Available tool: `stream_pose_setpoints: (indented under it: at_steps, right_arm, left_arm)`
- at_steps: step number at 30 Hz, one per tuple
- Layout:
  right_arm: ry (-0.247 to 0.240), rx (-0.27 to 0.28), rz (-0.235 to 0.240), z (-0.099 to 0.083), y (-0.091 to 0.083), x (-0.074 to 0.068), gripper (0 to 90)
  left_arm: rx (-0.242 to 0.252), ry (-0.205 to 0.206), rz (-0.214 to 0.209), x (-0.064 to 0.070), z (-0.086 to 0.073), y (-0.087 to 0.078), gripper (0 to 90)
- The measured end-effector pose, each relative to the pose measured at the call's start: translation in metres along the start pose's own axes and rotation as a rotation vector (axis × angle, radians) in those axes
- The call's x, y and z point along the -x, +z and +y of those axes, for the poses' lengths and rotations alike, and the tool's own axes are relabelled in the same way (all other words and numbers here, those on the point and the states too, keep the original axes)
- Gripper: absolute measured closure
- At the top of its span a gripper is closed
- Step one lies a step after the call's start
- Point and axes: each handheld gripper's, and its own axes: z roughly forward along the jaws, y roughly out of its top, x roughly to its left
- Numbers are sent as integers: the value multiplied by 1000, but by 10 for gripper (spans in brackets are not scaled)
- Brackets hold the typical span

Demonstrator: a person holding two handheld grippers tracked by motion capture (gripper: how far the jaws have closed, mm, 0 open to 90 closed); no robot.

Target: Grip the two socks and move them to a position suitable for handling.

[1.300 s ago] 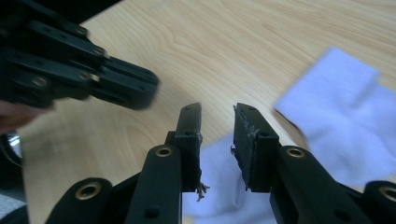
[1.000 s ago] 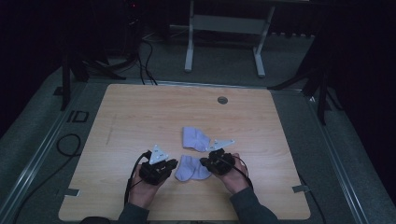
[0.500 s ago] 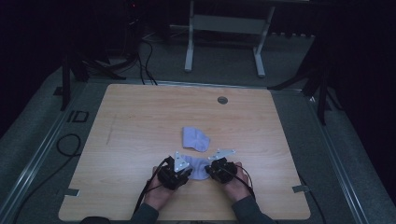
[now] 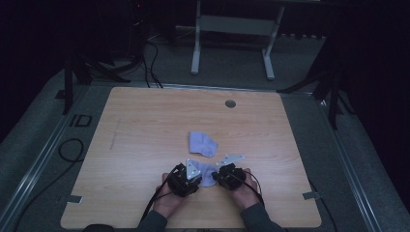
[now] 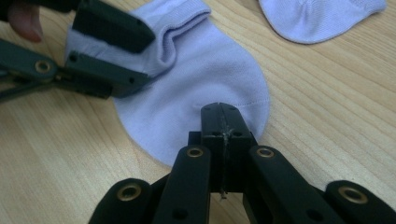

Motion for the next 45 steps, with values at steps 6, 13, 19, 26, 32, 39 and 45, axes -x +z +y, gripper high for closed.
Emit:
stream_pose_setpoints:
  at_steps: [6, 13, 19, 26, 32, 39, 45]
  right_arm:
    - [10, 6, 8, -1, 0, 1, 900]
    - [16, 5, 14, -2, -1, 3, 900]
    - [19, 0, 15, -3, -3, 5, 900]
    - [28, -4, 18, -5, -5, 9, 899]
    - [7, -14, 16, -7, -9, 16, 887]
    - [6, -37, 8, -12, -17, 26, 845]
    - [24, -5, -20, -5, -25, 31, 753]
  left_arm:
    - [6, -27, 19, -9, 0, -8, 877]
    - [38, -130, 92, -37, -3, -32, 875]
    - [8, -223, 187, -65, -16, -43, 826]
    - [48, -234, 180, -70, -16, -49, 802]
    - [4, -168, 128, -55, -13, -28, 792]
    - [3, -196, 118, -62, -17, -29, 778]
    - [14, -221, 121, -68, -19, -32, 759]
